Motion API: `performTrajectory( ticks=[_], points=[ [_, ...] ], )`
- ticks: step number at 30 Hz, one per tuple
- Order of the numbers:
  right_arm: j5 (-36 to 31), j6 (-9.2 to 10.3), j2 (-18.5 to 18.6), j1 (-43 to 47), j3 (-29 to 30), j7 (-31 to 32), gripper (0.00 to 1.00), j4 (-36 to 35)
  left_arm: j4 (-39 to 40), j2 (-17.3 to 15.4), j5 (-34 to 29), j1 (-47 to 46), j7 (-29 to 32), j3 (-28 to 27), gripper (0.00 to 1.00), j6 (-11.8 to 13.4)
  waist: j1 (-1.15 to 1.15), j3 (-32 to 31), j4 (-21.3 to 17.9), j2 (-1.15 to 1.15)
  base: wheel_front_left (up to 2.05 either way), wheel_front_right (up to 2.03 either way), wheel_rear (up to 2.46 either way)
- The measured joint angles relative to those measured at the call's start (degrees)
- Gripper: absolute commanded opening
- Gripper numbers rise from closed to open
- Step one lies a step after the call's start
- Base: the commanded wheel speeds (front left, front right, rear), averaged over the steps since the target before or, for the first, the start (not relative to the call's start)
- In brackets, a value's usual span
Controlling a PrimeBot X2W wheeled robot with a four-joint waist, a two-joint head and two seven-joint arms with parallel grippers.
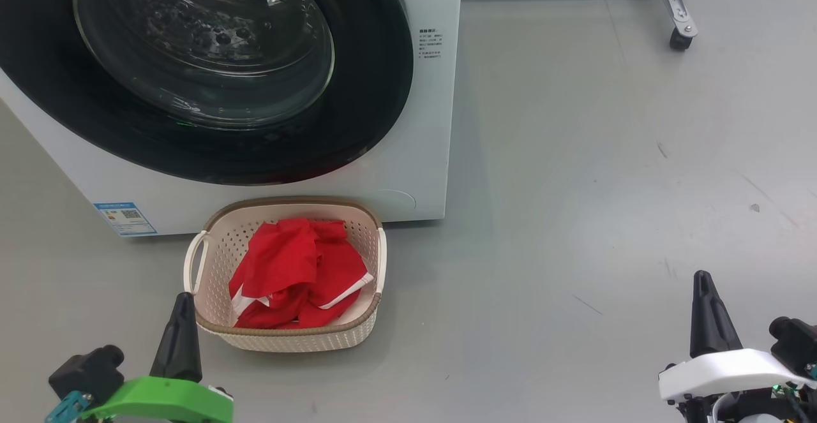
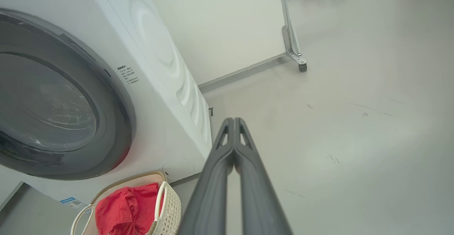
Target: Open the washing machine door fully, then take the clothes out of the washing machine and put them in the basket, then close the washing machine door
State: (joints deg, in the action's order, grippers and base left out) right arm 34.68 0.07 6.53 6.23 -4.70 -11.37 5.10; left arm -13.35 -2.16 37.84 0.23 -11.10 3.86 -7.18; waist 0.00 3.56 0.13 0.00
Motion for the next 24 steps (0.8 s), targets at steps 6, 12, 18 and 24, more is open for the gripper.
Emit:
performTrajectory(
  ticks=[6, 12, 18, 24],
  points=[
    [4.61, -0.42, -0.10, -0.52, 0.66, 1.19, 0.00, 0.54, 0.00, -0.01, 4.08, -0.01, 1.09, -0.36, 0.00, 0.00, 0.00, -0.24, 0.00, 0.00, 0.00, 0.00, 0.00],
    [9.16, -0.66, -0.11, -1.20, 1.22, 2.35, 0.00, 1.16, -0.02, -0.08, 8.18, -0.02, 2.40, -0.80, 0.00, 0.00, 0.00, -0.49, -0.01, 0.00, 0.00, 0.00, 0.00],
    [14.51, -1.23, -0.12, -1.77, 2.05, 3.58, 0.00, 2.05, -0.12, -0.25, 13.40, -0.12, 3.70, -1.35, 0.00, 0.00, 0.00, -0.78, -0.02, 0.00, 0.00, 0.00, 0.00],
    [18.29, -1.76, -0.14, -2.47, 2.52, 4.58, 0.00, 2.69, -0.26, -0.42, 16.94, -0.19, 4.65, -1.67, 0.00, 0.00, 0.00, -1.00, -0.03, 0.00, 0.00, 0.00, 0.00]
  ],
)
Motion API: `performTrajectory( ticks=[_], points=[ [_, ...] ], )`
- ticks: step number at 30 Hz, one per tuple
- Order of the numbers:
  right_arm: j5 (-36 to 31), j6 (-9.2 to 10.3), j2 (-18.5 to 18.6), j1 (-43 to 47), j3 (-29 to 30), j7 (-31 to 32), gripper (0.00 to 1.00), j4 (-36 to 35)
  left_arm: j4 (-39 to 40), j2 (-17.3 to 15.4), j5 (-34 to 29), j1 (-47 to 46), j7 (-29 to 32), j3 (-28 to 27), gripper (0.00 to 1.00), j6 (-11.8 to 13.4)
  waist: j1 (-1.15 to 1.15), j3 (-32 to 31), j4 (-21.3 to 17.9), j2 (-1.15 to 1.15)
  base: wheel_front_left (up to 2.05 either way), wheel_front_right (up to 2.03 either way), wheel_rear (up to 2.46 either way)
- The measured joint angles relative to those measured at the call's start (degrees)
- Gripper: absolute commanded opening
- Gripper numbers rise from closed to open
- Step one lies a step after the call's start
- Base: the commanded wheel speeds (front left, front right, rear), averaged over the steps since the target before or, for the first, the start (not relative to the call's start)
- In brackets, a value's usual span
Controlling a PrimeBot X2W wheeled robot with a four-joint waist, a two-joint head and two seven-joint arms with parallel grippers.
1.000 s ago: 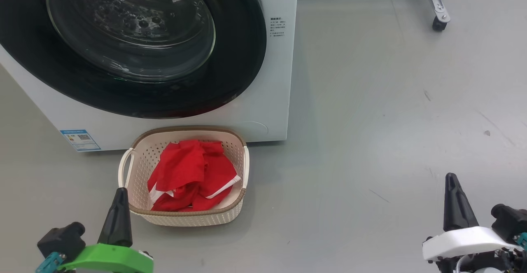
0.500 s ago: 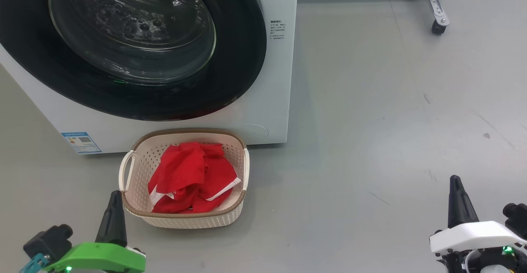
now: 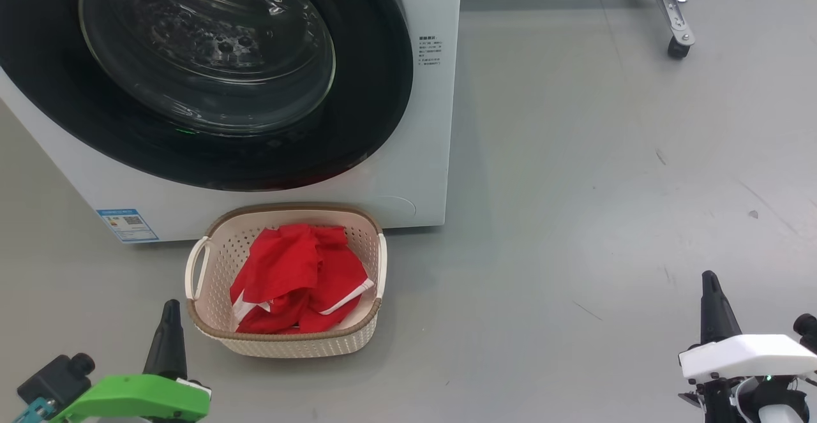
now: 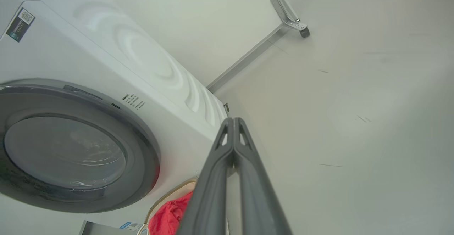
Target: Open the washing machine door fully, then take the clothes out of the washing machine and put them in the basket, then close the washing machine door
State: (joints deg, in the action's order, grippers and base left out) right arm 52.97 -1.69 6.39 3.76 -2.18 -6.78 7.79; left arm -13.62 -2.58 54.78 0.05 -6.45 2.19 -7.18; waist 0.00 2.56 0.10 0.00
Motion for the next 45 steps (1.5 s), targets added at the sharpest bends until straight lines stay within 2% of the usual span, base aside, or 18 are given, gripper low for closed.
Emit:
performTrajectory(
  ticks=[45],
  points=[
    [33.75, -3.81, -0.99, -5.05, 4.36, 7.58, 0.00, 5.84, -1.49, -0.82, 31.18, -2.35, 8.18, -2.71, 0.00, 0.00, 0.00, -1.93, -0.08, 0.00, 0.00, 0.00, 0.00]
  ],
)
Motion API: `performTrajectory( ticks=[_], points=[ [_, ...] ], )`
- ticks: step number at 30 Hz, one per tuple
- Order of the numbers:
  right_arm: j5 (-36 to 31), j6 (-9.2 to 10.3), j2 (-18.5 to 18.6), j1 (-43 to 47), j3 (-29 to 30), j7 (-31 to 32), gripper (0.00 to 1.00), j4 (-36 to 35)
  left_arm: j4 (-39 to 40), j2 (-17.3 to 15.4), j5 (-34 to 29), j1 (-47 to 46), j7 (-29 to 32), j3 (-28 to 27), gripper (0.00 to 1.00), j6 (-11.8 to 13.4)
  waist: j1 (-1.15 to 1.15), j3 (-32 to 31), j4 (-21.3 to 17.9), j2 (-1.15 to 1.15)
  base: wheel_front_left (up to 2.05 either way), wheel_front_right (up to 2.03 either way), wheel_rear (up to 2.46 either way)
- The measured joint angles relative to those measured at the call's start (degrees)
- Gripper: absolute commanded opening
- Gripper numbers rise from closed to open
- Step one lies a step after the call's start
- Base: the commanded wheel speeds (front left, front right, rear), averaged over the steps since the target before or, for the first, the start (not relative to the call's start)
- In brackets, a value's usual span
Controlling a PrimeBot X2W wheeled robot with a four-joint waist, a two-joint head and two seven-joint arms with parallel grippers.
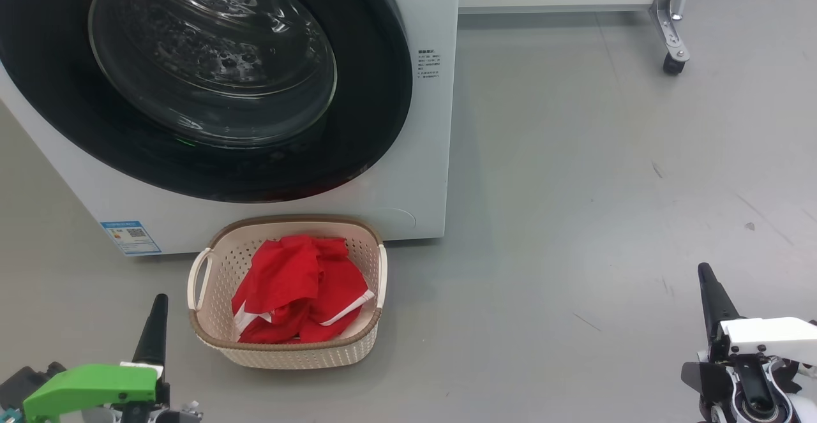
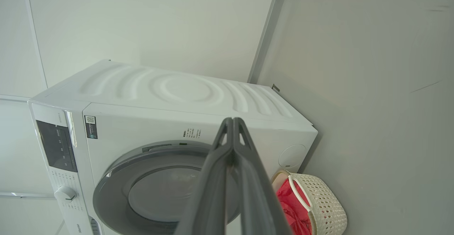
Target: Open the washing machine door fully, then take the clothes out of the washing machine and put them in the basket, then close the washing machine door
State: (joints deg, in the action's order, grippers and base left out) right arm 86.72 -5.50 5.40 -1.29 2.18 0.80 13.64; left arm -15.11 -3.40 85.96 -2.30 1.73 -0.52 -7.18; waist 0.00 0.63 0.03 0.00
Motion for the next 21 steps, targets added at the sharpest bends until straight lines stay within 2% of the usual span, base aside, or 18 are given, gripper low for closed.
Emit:
performTrajectory(
  ticks=[12, 21],
  points=[
    [8.47, -0.99, -0.14, -1.43, 1.15, 2.01, 0.00, 1.49, -0.46, -0.32, 8.47, -0.44, 1.82, -0.83, 0.00, 0.00, 0.00, -0.46, -0.02, 0.00, 0.00, 0.00, 0.00],
    [8.54, -1.00, -0.16, -1.72, 1.21, 2.02, 0.00, 1.65, -0.62, -0.32, 8.51, -0.71, 1.82, -0.89, 0.00, 0.00, 0.00, -0.46, -0.02, 0.00, 0.00, 0.00, 0.00]
  ],
)
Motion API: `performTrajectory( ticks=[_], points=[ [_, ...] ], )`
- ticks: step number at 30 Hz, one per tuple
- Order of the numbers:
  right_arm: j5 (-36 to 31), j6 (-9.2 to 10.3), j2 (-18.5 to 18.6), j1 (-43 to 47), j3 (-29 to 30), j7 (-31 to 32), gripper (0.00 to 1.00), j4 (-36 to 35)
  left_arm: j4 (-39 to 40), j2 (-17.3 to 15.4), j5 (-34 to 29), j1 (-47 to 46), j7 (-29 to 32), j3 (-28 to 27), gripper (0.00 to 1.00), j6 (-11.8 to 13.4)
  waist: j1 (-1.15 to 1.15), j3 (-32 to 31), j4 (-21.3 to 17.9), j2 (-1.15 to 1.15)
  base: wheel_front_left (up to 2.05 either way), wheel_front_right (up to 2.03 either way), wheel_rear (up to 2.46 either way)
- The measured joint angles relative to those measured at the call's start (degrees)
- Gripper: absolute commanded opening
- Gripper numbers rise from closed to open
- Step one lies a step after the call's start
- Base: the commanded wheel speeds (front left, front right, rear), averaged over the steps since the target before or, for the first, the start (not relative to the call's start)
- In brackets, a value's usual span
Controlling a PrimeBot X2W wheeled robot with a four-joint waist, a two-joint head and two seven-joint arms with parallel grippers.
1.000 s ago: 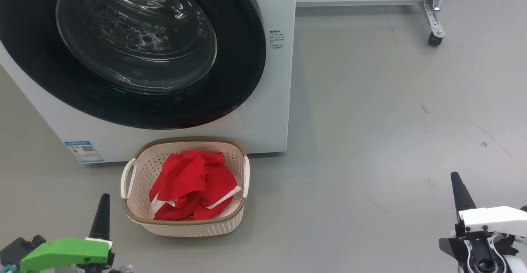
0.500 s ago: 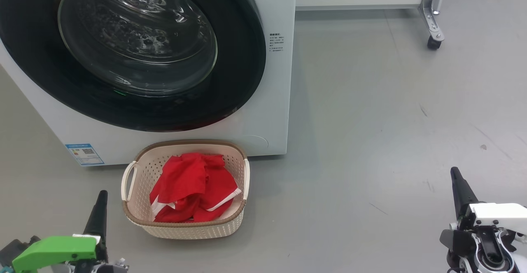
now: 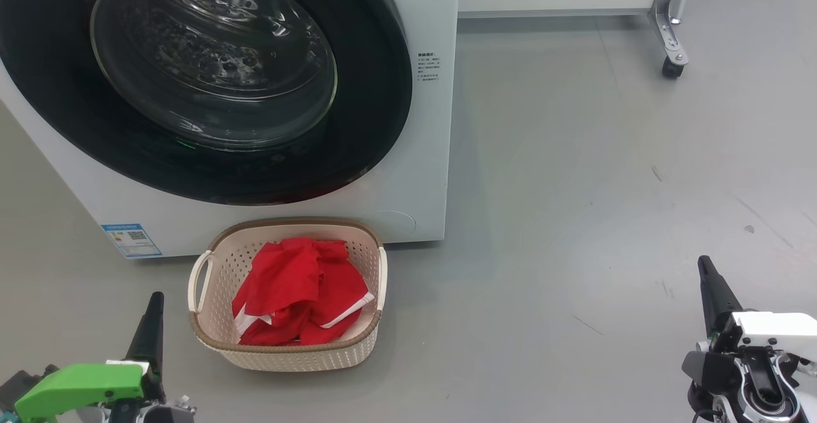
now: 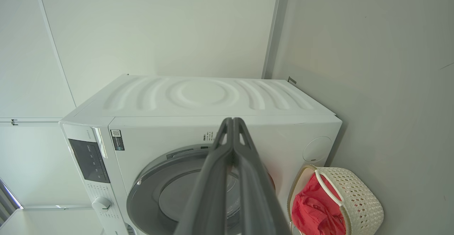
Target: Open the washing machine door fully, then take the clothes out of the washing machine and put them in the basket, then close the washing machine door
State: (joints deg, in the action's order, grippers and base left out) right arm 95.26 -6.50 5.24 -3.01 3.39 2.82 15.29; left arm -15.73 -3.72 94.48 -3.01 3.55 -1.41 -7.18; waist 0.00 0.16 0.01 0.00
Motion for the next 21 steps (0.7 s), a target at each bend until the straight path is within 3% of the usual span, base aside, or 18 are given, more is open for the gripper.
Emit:
performTrajectory(
  ticks=[21],
  points=[
    [0.00, -0.16, -0.05, -0.07, 0.10, 0.15, 0.00, 0.31, -0.18, -0.01, 0.00, -0.04, 0.00, -0.08, 0.00, 0.00, 0.00, -0.01, 0.00, 0.00, 0.00, 0.00, 0.00]
  ],
)
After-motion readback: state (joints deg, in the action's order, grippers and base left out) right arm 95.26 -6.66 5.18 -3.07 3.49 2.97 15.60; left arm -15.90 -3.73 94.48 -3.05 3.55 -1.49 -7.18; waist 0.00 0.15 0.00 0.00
